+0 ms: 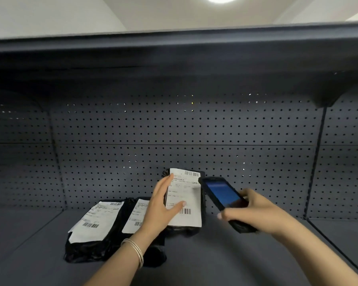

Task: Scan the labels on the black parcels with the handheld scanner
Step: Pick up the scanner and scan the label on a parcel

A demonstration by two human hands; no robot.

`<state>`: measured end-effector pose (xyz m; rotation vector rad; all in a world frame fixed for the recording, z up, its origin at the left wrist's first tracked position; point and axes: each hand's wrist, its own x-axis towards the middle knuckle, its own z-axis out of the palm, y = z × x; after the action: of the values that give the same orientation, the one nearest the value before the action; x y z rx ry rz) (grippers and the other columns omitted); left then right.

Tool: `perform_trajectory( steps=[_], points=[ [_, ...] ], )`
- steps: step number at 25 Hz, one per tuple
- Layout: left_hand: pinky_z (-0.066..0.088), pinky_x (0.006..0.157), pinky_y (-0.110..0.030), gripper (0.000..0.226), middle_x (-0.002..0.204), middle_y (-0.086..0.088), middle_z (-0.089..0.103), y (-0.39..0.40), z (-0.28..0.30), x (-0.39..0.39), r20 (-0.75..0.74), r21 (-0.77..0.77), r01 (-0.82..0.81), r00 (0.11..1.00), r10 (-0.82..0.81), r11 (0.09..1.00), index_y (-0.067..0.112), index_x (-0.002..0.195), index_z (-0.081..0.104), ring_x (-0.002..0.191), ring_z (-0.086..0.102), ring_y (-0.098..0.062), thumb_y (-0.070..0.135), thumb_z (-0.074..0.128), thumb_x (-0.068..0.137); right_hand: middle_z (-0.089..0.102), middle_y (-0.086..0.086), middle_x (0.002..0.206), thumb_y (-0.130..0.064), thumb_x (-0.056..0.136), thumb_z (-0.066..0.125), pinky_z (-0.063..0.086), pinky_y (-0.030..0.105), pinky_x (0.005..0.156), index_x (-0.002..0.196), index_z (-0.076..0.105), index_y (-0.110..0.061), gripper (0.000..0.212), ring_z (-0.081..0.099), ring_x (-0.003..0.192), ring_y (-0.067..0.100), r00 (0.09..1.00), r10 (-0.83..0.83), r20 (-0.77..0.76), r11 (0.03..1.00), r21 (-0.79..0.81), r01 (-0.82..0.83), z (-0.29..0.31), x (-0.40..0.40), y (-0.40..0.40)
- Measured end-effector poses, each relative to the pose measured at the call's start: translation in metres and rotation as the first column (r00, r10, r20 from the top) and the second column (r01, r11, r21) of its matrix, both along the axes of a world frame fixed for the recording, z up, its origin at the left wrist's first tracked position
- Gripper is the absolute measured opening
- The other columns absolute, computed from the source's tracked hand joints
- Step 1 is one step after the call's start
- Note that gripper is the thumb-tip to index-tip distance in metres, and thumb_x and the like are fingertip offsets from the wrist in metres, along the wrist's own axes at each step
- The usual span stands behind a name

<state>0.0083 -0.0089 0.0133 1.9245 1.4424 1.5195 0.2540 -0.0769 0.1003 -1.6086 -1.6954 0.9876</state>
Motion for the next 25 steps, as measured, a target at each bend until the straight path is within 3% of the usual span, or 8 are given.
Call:
perform_trajectory(
  steps=[2,7,10,15,19,22,25],
  points=[
    [0.023,0.095,0.007,0.079,0.136,0.032,0.032,0.000,-0.001,-0.001,0.023,0.018,0.002,1.000,-0.003,1.000,0.049,0.134,0.032,0.123,0.027,0.026,0.023,0.078,0.076,0.063,-0.004,0.069,-0.042,0.051,0.084,0.039,0.024,0.050,0.105,0.062,-0.017,0.064,0.055,0.055,0.012,0.992,0.107,0.073,0.994,-0.018,-0.106,0.023,-0.001,-0.024],
    [0.023,0.099,0.005,0.079,0.140,0.017,0.038,0.000,-0.005,-0.001,0.056,0.045,-0.010,0.998,0.007,0.999,0.034,0.140,0.037,0.128,0.031,0.017,0.018,0.079,0.075,0.058,-0.005,0.066,-0.050,0.047,0.079,0.038,0.023,0.047,0.105,0.065,-0.014,0.069,0.052,0.056,0.012,0.967,0.169,0.189,0.986,-0.029,-0.166,0.047,-0.008,-0.045],
    [0.022,0.101,0.004,0.079,0.141,0.015,0.039,-0.002,-0.005,0.001,0.043,0.069,-0.002,0.999,-0.001,0.998,0.034,0.140,0.038,0.127,0.032,0.018,0.016,0.078,0.075,0.055,-0.002,0.065,-0.049,0.049,0.079,0.037,0.023,0.046,0.109,0.064,-0.007,0.075,0.049,0.057,0.016,0.967,0.154,0.202,0.988,-0.023,-0.152,0.053,-0.010,-0.046],
    [0.022,0.103,0.002,0.079,0.143,0.014,0.037,-0.003,-0.003,0.004,0.026,0.084,-0.005,1.000,0.003,0.996,0.034,0.140,0.038,0.130,0.031,0.014,0.017,0.077,0.075,0.058,-0.002,0.074,-0.056,0.044,0.079,0.040,0.025,0.046,0.107,0.058,-0.015,0.078,0.051,0.060,0.018,0.967,0.121,0.225,0.993,-0.037,-0.115,0.052,-0.009,-0.049],
    [0.021,0.100,0.005,0.078,0.142,0.017,0.036,-0.005,-0.003,0.006,0.015,0.092,-0.010,1.000,0.008,0.996,0.034,0.141,0.037,0.125,0.028,0.022,0.018,0.077,0.075,0.057,-0.001,0.074,-0.061,0.044,0.076,0.040,0.023,0.044,0.108,0.060,-0.015,0.080,0.048,0.051,0.017,0.957,0.120,0.265,0.993,-0.051,-0.110,0.056,-0.009,-0.054],
    [0.021,0.099,0.006,0.078,0.141,0.018,0.036,-0.005,-0.004,0.006,0.015,0.093,-0.007,1.000,0.006,0.996,0.034,0.140,0.037,0.125,0.028,0.022,0.016,0.077,0.075,0.056,-0.002,0.070,-0.057,0.059,0.079,0.041,0.023,0.047,0.106,0.063,-0.012,0.066,0.045,0.041,0.014,0.953,0.110,0.281,0.994,-0.058,-0.098,0.057,-0.007,-0.055],
    [0.020,0.099,0.006,0.078,0.140,0.019,0.036,-0.005,-0.005,0.006,0.019,0.094,-0.006,1.000,0.005,0.996,0.033,0.140,0.038,0.126,0.029,0.021,0.016,0.077,0.075,0.054,-0.003,0.064,-0.052,0.063,0.079,0.041,0.024,0.045,0.098,0.064,-0.011,0.056,0.045,0.040,0.015,0.958,0.121,0.260,0.992,-0.067,-0.107,0.056,-0.008,-0.055]
  ],
)
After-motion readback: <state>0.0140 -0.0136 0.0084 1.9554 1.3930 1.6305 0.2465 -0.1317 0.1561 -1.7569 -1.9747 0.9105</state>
